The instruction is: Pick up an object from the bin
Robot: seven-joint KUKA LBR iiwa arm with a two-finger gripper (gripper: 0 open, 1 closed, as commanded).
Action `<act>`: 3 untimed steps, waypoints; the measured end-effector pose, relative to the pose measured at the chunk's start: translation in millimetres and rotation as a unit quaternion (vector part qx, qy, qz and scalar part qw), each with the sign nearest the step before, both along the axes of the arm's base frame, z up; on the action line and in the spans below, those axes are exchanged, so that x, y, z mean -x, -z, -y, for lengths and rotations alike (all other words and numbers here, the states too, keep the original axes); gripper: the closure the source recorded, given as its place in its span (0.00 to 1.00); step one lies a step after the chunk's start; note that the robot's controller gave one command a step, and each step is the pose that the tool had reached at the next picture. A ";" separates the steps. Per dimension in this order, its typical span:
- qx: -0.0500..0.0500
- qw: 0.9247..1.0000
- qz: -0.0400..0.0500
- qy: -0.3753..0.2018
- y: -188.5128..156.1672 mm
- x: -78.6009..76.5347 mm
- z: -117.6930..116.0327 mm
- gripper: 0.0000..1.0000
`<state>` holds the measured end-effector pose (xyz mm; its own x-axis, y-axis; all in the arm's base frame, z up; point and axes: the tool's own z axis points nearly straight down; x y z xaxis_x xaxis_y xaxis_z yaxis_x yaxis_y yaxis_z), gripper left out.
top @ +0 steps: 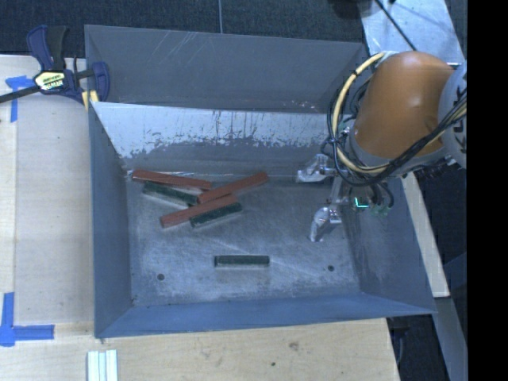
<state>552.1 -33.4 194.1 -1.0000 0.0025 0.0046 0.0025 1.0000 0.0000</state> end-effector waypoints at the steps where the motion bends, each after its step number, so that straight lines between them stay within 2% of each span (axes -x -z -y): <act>1: 0.000 1.000 0.004 0.000 -4.2 -1.8 0.0 0.00; 2: 0.000 1.000 0.004 0.027 33.9 27.0 -64.2 0.00; 3: -0.001 0.999 0.004 -0.036 61.5 6.0 -90.3 0.00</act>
Offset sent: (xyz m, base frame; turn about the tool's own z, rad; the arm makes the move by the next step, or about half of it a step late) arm -0.0338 0.0804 -0.0420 0.0576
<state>546.1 56.9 132.6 -0.9976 -0.0687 -0.0040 -0.0687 0.9976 0.0010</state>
